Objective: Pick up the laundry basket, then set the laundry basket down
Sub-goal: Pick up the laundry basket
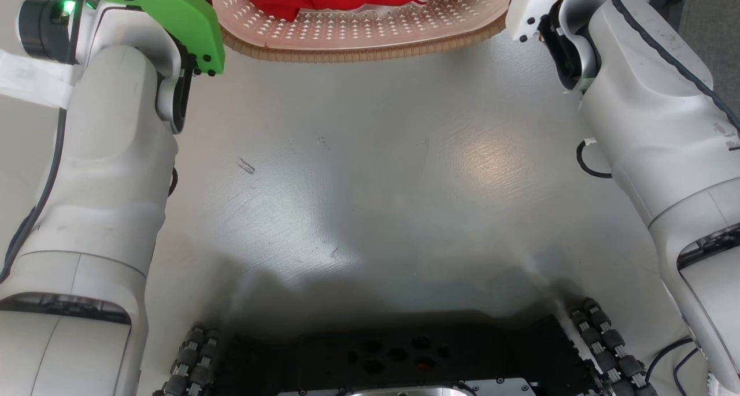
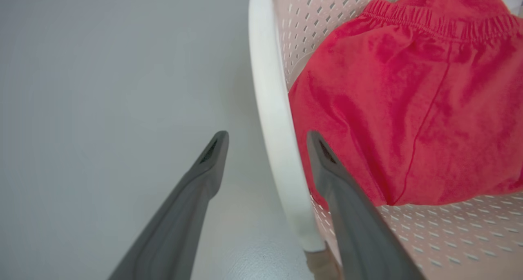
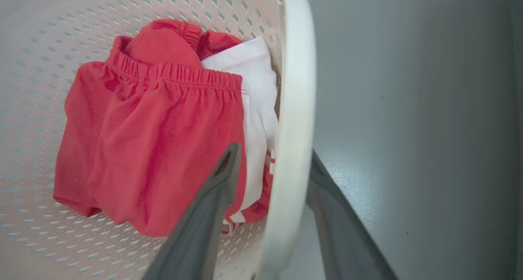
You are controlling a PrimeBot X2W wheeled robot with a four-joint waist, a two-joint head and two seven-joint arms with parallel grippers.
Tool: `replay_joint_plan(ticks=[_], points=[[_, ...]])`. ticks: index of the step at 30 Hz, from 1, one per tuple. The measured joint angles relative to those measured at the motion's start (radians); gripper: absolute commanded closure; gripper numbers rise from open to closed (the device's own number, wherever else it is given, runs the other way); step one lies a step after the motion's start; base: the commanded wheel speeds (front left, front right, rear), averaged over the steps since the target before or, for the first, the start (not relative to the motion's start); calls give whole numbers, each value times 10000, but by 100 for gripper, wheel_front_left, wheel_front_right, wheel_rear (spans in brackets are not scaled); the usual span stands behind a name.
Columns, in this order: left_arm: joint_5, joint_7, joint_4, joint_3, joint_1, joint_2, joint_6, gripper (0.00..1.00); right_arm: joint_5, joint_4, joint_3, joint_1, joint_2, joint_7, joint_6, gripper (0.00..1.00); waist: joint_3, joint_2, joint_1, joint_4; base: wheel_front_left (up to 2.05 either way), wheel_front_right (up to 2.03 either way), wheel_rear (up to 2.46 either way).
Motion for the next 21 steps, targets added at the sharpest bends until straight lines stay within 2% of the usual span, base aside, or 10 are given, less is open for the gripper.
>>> replay_joint_plan(ticks=[1, 2, 3, 4, 5, 21], points=[[-42, 0, 38, -38, -14, 0, -2, 75, 25, 17, 35, -8, 0, 0, -2, 52, 6, 0, 0, -1, 0, 0, 0], [-59, -2, 63, -71, -26, 0, -2, 96, 48, 31, 75, -14, -2, 0, -2, 56, 12, 0, 0, -3, 0, 0, 0], [-65, -25, 88, -94, -42, 0, -12, 100, 96, 50, 113, -29, -2, 0, -2, 65, 17, 0, 0, -7, 0, 0, 0], [-115, -31, 109, -121, -74, 0, -46, 100, 127, 77, 150, -52, -13, 0, -2, 75, 21, 0, 0, -10, 0, 0, 0], [-169, -35, 121, -151, -102, 0, -88, 100, 142, 90, 190, -68, -29, 0, -2, 98, 25, 0, 0, -14, 0, 0, 0], [-671, -282, 642, -713, -247, -79, -249, 100, 692, 518, 631, -150, 15, -153, -90, 100, -150, 0, 0, -92, 0, 0, 0]])
